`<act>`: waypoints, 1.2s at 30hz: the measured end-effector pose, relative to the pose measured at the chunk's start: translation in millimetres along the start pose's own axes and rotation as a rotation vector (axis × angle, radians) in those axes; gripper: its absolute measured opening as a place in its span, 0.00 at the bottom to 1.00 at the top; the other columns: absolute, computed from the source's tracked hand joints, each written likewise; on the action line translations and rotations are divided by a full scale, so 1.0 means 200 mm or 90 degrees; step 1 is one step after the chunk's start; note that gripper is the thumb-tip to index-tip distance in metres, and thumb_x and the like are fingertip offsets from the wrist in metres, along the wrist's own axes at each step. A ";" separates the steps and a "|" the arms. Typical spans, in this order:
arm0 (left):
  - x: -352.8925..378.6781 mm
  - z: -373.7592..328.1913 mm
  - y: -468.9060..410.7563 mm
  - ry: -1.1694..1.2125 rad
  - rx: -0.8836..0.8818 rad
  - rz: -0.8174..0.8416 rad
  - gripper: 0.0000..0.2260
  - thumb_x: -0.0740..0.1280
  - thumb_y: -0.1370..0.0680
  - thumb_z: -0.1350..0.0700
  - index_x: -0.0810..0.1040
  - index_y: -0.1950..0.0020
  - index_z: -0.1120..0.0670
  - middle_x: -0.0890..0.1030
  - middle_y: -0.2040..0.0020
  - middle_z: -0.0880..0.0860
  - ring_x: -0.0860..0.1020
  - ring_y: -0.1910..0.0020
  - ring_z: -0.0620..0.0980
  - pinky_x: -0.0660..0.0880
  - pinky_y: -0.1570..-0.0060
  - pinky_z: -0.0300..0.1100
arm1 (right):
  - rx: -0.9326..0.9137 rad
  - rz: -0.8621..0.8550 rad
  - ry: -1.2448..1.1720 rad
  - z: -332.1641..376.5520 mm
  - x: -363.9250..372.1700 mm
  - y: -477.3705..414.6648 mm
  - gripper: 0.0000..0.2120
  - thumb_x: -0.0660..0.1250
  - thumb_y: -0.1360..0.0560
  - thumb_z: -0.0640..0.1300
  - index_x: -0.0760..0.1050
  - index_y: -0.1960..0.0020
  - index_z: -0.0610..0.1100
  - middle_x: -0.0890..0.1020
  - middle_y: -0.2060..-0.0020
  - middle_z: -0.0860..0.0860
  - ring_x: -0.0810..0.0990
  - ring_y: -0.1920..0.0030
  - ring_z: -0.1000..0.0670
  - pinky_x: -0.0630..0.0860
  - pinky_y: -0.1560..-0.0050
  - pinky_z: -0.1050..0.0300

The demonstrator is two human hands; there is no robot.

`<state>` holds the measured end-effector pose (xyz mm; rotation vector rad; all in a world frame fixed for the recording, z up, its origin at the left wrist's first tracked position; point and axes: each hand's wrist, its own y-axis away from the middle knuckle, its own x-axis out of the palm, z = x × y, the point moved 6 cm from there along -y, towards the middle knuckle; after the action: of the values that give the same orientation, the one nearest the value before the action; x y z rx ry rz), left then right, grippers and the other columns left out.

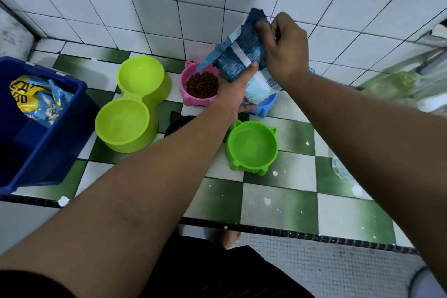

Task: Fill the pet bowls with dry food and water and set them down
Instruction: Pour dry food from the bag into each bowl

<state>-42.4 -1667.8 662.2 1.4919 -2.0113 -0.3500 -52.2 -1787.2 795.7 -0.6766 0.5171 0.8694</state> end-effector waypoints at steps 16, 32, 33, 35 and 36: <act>0.44 0.21 0.06 0.011 -0.056 0.141 0.31 0.76 0.28 0.38 0.73 0.30 0.49 0.85 0.40 0.55 0.86 0.46 0.60 0.83 0.52 0.63 | -0.013 -0.052 0.080 -0.20 -0.35 0.05 0.18 0.61 0.20 0.57 0.68 0.58 0.43 0.68 0.70 0.53 0.66 0.66 0.52 0.59 0.64 0.56; 0.63 0.36 0.08 0.142 -0.173 0.165 0.40 0.74 0.36 0.35 0.76 0.30 0.56 0.81 0.36 0.60 0.81 0.41 0.63 0.81 0.45 0.64 | -0.049 0.041 0.185 -0.31 -0.28 -0.02 0.17 0.61 0.20 0.59 0.69 0.57 0.46 0.74 0.65 0.50 0.71 0.62 0.48 0.60 0.63 0.56; 0.63 0.36 0.08 0.148 -0.174 0.164 0.39 0.74 0.34 0.35 0.76 0.30 0.56 0.81 0.37 0.60 0.81 0.42 0.62 0.81 0.45 0.64 | -0.053 0.045 0.186 -0.31 -0.28 -0.03 0.17 0.61 0.20 0.59 0.69 0.57 0.46 0.74 0.65 0.50 0.71 0.62 0.48 0.60 0.63 0.56; 0.63 0.37 0.07 0.154 -0.178 0.168 0.37 0.73 0.31 0.35 0.76 0.31 0.57 0.81 0.38 0.60 0.81 0.44 0.62 0.81 0.46 0.64 | -0.057 0.051 0.189 -0.32 -0.26 -0.03 0.18 0.61 0.20 0.59 0.69 0.57 0.45 0.74 0.65 0.49 0.72 0.62 0.47 0.61 0.62 0.55; 0.63 0.37 0.07 0.152 -0.180 0.171 0.38 0.73 0.33 0.34 0.76 0.31 0.57 0.81 0.38 0.61 0.81 0.44 0.62 0.81 0.45 0.65 | -0.059 0.053 0.192 -0.32 -0.25 -0.04 0.18 0.60 0.20 0.59 0.69 0.57 0.45 0.74 0.65 0.49 0.72 0.62 0.46 0.62 0.62 0.55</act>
<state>-120.9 -1790.9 649.8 1.0256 -1.8520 -0.3122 -83.1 -1862.9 787.5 -0.8828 0.7832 0.8785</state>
